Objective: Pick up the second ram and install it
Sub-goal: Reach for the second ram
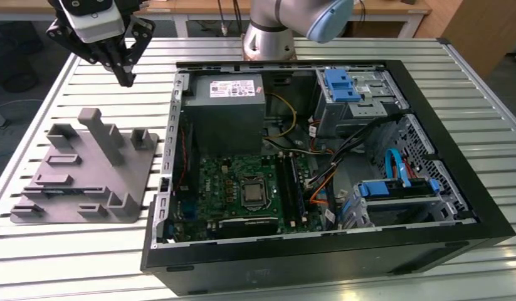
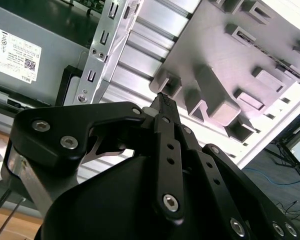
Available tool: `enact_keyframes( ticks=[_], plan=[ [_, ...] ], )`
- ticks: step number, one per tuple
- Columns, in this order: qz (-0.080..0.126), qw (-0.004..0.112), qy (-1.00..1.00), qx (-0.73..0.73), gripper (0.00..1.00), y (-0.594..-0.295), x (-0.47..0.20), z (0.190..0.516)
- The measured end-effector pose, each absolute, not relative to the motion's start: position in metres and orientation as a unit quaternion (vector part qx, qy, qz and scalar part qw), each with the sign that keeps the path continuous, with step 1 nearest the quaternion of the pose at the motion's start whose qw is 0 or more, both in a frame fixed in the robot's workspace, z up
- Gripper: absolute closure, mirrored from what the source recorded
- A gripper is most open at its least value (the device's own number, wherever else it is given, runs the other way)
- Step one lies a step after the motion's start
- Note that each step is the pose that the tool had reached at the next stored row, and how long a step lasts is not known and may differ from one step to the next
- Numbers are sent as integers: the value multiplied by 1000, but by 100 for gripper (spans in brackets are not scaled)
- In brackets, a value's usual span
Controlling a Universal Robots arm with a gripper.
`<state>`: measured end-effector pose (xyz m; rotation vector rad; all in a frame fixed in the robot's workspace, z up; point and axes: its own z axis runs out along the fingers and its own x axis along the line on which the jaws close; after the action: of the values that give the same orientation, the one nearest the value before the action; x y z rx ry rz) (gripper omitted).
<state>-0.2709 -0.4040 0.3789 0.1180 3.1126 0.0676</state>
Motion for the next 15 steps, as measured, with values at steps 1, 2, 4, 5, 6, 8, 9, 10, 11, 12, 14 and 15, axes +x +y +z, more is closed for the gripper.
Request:
enact_keyframes(
  ticks=[1, 2, 4, 5, 6, 8, 9, 10, 11, 12, 14, 15],
  plan=[
    [22, 13, 999, 38, 90, -404, -271, 379],
    [22, 13, 999, 38, 90, -405, -272, 378],
    [22, 13, 999, 38, 90, -405, -273, 378],
    [22, 13, 999, 38, 90, -406, -273, 378],
    [22, 13, 999, 38, 90, -406, -273, 378],
    [22, 13, 999, 38, 90, -407, -274, 377],
    [22, 13, 999, 38, 90, -408, -274, 377],
    [22, 13, 999, 38, 90, -409, -275, 377],
    [22, 13, 999, 38, 90, -409, -275, 377],
    [22, 13, 999, 38, 90, -410, -276, 376],
    [22, 13, 999, 38, 90, -411, -276, 376],
    [22, 13, 999, 38, 90, -412, -276, 376]
  ],
)
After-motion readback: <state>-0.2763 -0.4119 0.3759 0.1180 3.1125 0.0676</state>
